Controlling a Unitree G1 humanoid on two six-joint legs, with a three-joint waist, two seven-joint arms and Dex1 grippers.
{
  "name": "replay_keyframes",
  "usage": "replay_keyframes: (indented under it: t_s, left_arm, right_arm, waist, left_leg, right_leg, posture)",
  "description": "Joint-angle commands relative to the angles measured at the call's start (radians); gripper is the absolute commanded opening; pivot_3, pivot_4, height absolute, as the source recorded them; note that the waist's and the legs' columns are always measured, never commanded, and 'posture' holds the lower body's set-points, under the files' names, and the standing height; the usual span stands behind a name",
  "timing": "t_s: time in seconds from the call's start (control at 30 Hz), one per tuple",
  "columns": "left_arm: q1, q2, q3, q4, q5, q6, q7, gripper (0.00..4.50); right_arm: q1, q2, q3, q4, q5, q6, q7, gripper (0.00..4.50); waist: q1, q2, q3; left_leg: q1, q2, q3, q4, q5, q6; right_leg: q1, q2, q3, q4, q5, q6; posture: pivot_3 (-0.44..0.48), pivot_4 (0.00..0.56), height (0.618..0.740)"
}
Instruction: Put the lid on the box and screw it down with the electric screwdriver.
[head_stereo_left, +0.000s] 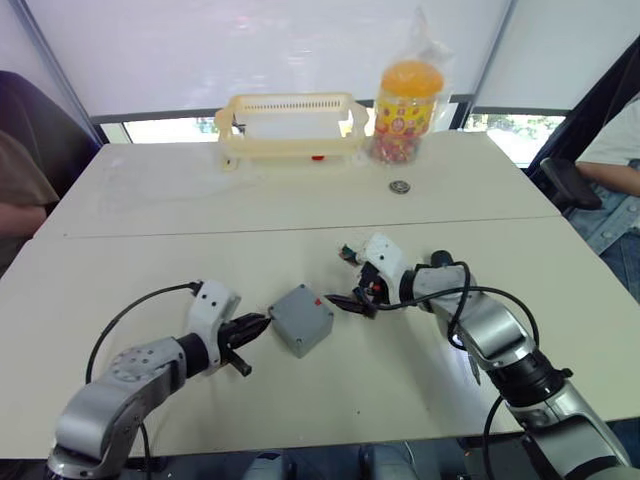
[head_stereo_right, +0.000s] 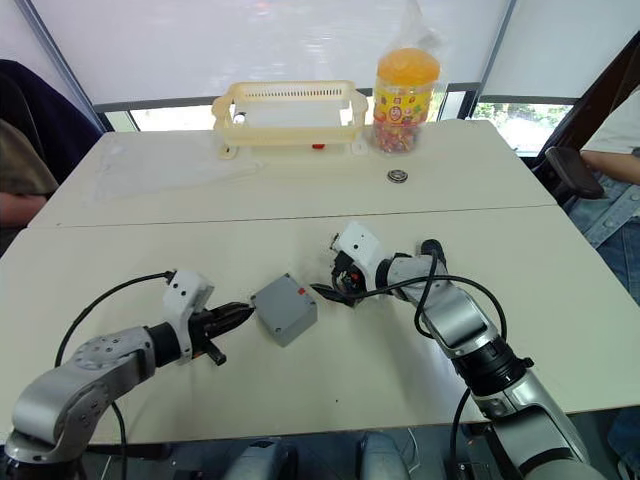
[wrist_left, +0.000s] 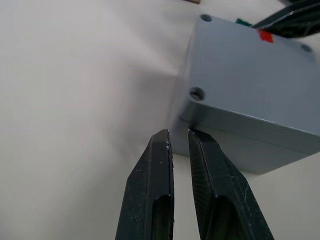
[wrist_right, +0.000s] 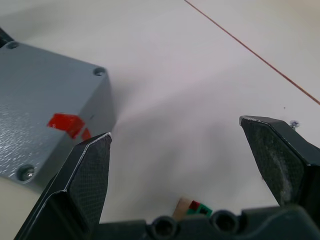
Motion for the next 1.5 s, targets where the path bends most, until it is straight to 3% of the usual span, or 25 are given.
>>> replay_keyframes:
  t_s: [0.03,0.37,1.0,1.2,1.37,1.5]
  left_arm:
    - [-0.055,-0.003,-0.036,0.045,0.014,-0.037,-0.014,0.56]
    - [-0.139,0.029,-0.081,0.159,0.041,-0.095,-0.093,0.56]
    - [-0.075,0.041,-0.096,0.078,0.017,-0.065,-0.124,0.56]
    - [-0.120,0.156,0.013,0.092,-0.027,-0.051,-0.202,0.56]
    - [-0.252,0.297,0.117,0.083,-0.188,0.037,-0.326,0.56]
    - [-0.365,0.338,0.123,0.098,-0.245,0.082,-0.335,0.56]
  right_arm:
    - [0.024,0.010,-0.006,-0.104,0.003,0.039,-0.002,4.49]
    - [0.130,0.042,-0.023,-0.288,0.013,0.192,-0.070,4.49]
    - [0.113,0.052,-0.028,-0.236,-0.009,0.158,-0.073,4.49]
    - [0.067,0.010,-0.155,-0.252,0.068,0.207,-0.021,4.49]
    - [-0.060,0.033,-0.313,-0.054,0.173,0.172,0.019,4.49]
    - [-0.151,0.072,-0.273,0.212,0.119,0.016,0.050,4.49]
  waist:
    - [0.000,0.000,0.000]
    - [-0.003,0.000,0.000]
    - [-0.001,0.000,0.000]
    - [-0.003,0.000,0.000]
    - [-0.004,0.000,0.000]
    - [-0.005,-0.001,0.000]
  left_leg:
    - [0.000,0.000,0.000,0.000,0.000,0.000]
    - [0.000,0.000,0.000,0.000,0.001,-0.001]
    - [0.000,0.000,0.000,0.000,0.001,-0.002]
    - [0.000,0.000,0.000,0.000,0.001,-0.002]
    - [0.001,0.000,0.000,0.000,0.001,-0.002]
    - [0.002,-0.001,0.000,0.000,0.001,-0.002]
  right_leg:
    - [0.000,0.000,0.000,0.000,0.000,0.000]
    - [-0.001,0.000,0.000,0.001,0.000,0.000]
    - [-0.001,0.000,0.000,0.002,0.000,0.000]
    - [-0.001,0.001,0.000,0.002,0.000,0.000]
    - [-0.001,0.001,0.000,0.002,0.000,0.000]
    - [0.001,0.002,0.000,0.002,0.000,0.000]
  posture:
    - [0.000,0.150,0.740]
    - [0.000,0.150,0.740]
    - [0.000,0.150,0.740]
    - [0.000,0.150,0.740]
    - [0.000,0.150,0.740]
    - [0.000,0.150,0.740]
